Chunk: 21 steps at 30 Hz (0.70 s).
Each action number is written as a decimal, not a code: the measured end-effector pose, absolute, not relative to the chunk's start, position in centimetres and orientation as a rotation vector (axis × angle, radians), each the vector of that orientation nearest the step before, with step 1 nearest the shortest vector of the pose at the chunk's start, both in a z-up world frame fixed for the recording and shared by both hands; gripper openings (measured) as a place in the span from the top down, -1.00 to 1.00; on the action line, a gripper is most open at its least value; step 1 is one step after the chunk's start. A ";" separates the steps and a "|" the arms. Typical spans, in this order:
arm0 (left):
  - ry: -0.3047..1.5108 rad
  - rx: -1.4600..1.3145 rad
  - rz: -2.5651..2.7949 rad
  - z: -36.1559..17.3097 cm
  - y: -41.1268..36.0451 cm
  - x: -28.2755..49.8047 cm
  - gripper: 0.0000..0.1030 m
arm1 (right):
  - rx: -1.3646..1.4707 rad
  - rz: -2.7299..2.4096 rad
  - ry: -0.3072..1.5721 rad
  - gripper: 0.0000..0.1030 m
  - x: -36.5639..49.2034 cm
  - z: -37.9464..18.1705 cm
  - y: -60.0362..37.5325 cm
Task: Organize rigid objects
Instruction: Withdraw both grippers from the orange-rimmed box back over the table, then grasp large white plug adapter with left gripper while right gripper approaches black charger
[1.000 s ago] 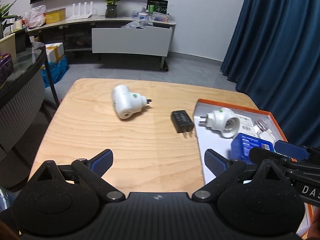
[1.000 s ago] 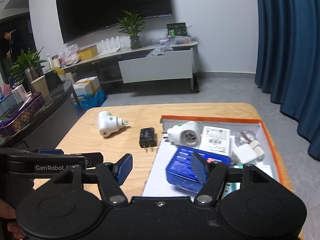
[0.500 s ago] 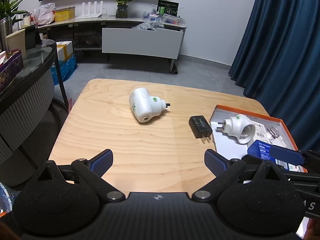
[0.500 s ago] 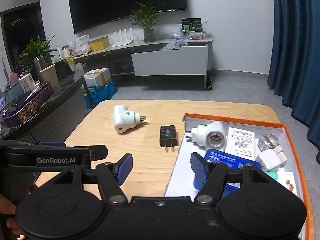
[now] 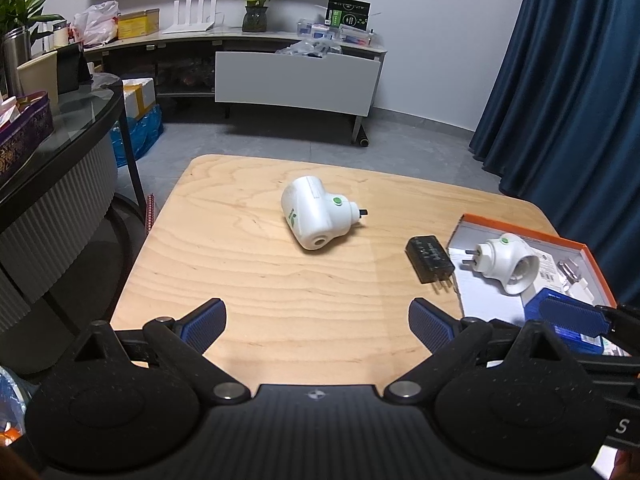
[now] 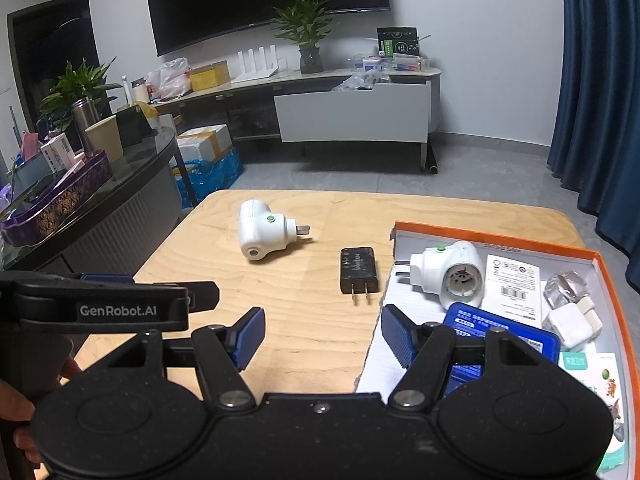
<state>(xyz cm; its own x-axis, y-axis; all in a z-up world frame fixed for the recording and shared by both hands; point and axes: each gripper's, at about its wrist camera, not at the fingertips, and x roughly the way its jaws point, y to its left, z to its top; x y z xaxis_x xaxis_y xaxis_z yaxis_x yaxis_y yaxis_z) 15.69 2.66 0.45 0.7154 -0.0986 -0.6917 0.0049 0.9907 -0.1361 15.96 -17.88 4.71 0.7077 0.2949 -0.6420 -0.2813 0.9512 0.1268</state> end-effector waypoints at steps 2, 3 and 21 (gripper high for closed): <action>0.770 -0.127 -0.052 0.4 2.8 16.1 -0.95 | 0.020 0.321 0.719 -0.51 16.2 4.5 -17.8; 0.769 -0.128 -0.051 0.3 2.9 16.3 -0.95 | 0.020 0.321 0.721 -0.51 16.4 4.4 -17.7; 0.789 -0.111 -0.077 -3.8 2.1 26.1 -1.00 | 0.019 0.322 0.738 -0.51 18.6 3.3 -17.8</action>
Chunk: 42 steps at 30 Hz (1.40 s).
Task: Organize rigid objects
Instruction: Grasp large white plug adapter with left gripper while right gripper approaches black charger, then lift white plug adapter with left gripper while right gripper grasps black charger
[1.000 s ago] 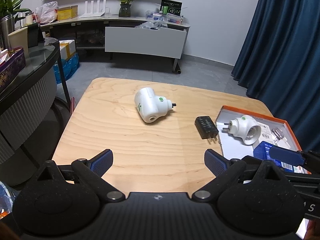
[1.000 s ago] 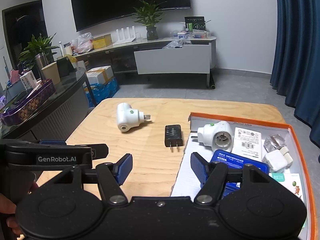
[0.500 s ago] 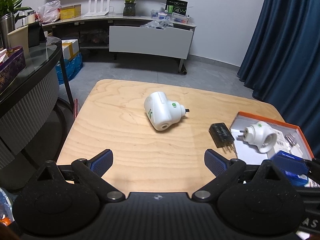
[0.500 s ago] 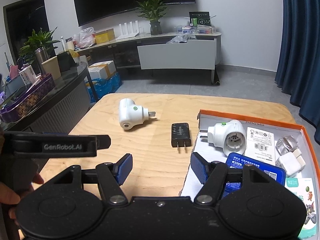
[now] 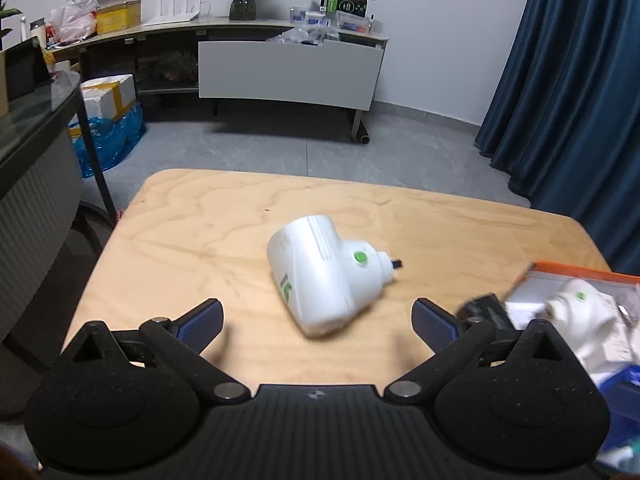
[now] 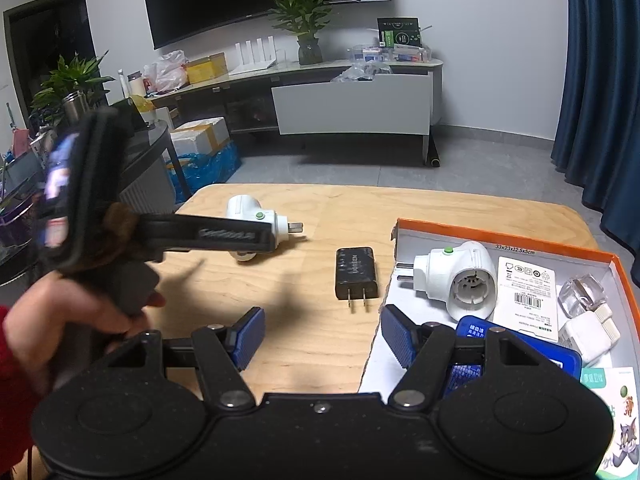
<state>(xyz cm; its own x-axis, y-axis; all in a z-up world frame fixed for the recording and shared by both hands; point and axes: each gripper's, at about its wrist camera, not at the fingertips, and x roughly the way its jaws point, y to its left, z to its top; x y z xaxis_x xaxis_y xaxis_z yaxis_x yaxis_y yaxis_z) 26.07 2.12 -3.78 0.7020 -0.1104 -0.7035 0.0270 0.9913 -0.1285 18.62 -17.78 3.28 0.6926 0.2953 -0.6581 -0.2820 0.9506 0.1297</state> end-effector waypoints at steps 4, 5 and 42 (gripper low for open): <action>0.787 -0.119 -0.083 -4.6 1.9 27.2 -1.00 | 0.024 0.322 0.742 -0.51 19.3 2.9 -17.7; 0.785 -0.113 -0.085 -4.7 1.8 27.4 -1.00 | 0.026 0.323 0.745 -0.51 19.5 2.8 -17.6; 0.695 -0.139 -0.065 -3.3 4.7 21.4 -0.56 | -0.148 0.364 0.875 -0.40 30.5 -0.9 -14.3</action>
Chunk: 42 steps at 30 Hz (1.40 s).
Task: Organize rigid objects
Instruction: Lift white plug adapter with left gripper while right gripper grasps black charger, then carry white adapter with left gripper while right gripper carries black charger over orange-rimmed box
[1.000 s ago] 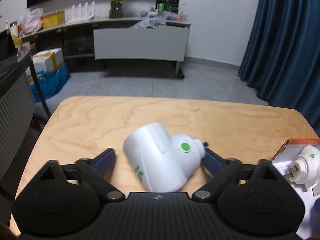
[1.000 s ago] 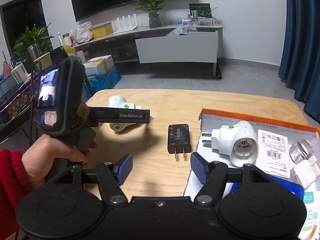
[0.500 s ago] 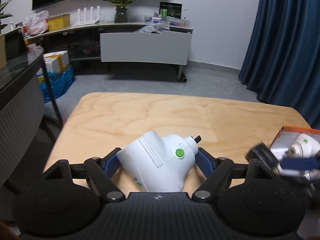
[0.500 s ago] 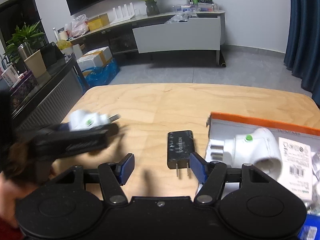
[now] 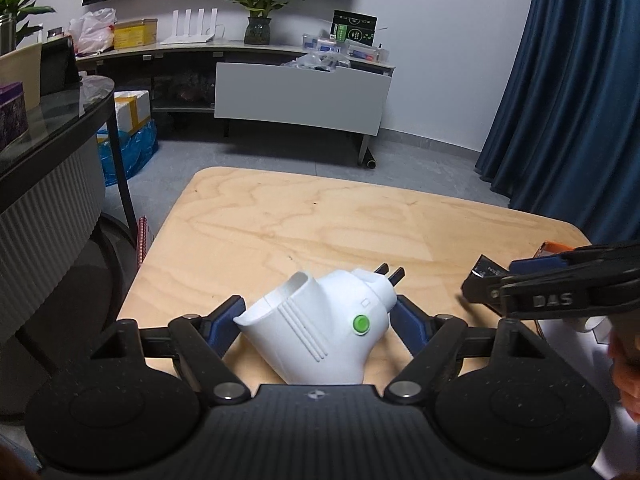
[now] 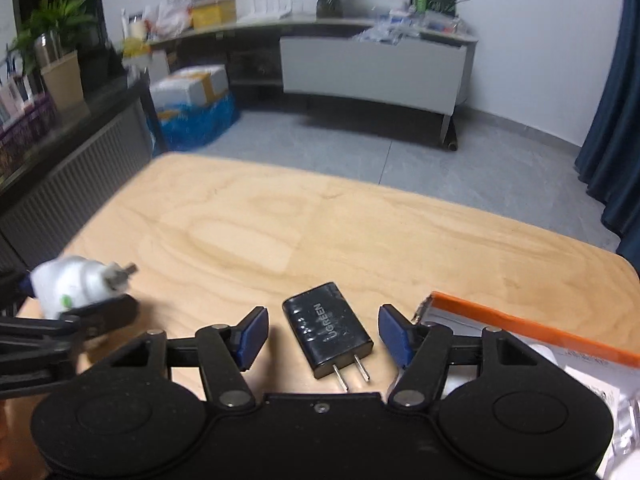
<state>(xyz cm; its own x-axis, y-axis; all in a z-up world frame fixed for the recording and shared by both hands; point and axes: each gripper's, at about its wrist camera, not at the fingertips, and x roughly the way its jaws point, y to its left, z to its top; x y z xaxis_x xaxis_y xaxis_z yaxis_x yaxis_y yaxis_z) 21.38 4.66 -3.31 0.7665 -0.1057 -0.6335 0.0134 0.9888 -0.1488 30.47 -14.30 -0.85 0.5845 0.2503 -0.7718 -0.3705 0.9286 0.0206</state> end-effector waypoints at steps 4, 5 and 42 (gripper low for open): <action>0.692 -0.148 -0.060 -3.4 4.8 20.9 -0.56 | -0.133 0.381 0.874 0.15 30.3 -1.1 -13.9; 0.691 -0.151 -0.058 -3.4 4.9 20.8 -0.56 | -0.139 0.369 0.869 0.15 30.0 -1.1 -13.8; 0.650 -0.133 -0.034 3.0 0.3 7.2 -0.56 | -0.007 0.310 0.693 0.15 6.7 6.7 -19.1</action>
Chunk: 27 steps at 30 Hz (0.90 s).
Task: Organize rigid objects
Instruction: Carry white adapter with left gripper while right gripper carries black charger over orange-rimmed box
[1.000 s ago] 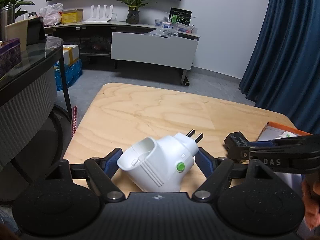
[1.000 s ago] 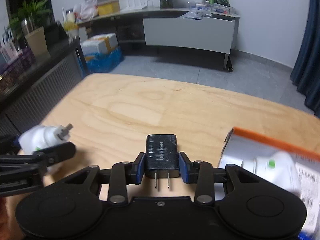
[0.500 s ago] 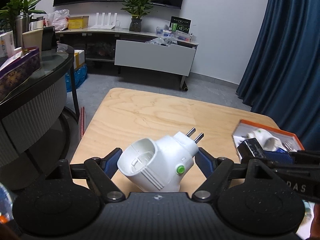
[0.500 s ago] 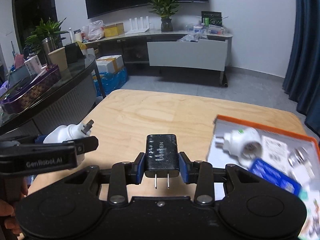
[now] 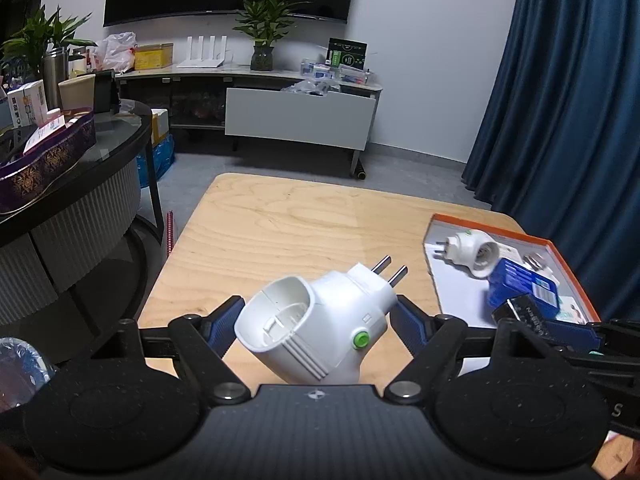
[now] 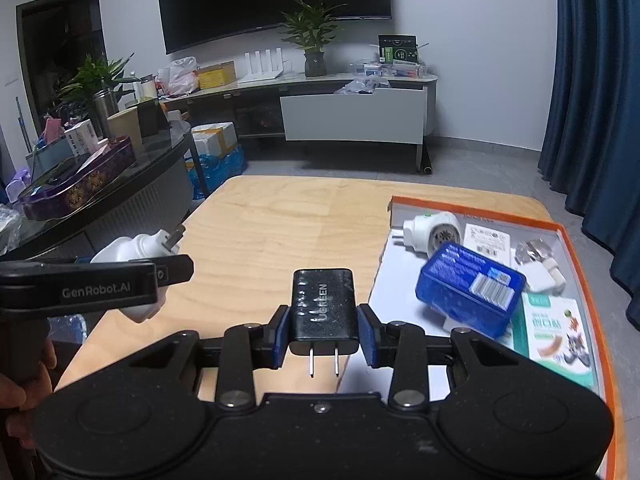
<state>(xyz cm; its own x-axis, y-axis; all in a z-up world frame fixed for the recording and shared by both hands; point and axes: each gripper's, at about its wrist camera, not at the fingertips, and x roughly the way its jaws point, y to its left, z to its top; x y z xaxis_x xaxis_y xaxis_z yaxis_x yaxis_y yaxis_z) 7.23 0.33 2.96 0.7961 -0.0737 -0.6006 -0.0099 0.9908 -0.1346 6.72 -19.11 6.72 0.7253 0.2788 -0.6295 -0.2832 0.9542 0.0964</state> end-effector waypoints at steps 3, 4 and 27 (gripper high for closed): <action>0.647 -0.128 -0.039 3.1 -0.2 6.4 -0.56 | -0.001 0.303 0.688 0.15 5.6 6.7 -19.7; 0.645 -0.125 -0.040 3.2 -0.3 6.2 -0.56 | 0.000 0.301 0.686 0.15 5.3 6.7 -19.8; 0.612 -0.103 -0.111 4.0 -2.7 3.0 -0.56 | 0.023 0.256 0.622 0.15 0.8 8.1 -22.3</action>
<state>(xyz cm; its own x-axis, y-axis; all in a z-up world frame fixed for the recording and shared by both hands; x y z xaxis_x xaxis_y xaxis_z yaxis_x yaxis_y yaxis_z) 3.04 -2.71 3.98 0.8128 -0.1345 -0.5668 0.0734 0.9889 -0.1295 0.85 -22.31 8.11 0.7820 0.2437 -0.5736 -0.2301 0.9682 0.0977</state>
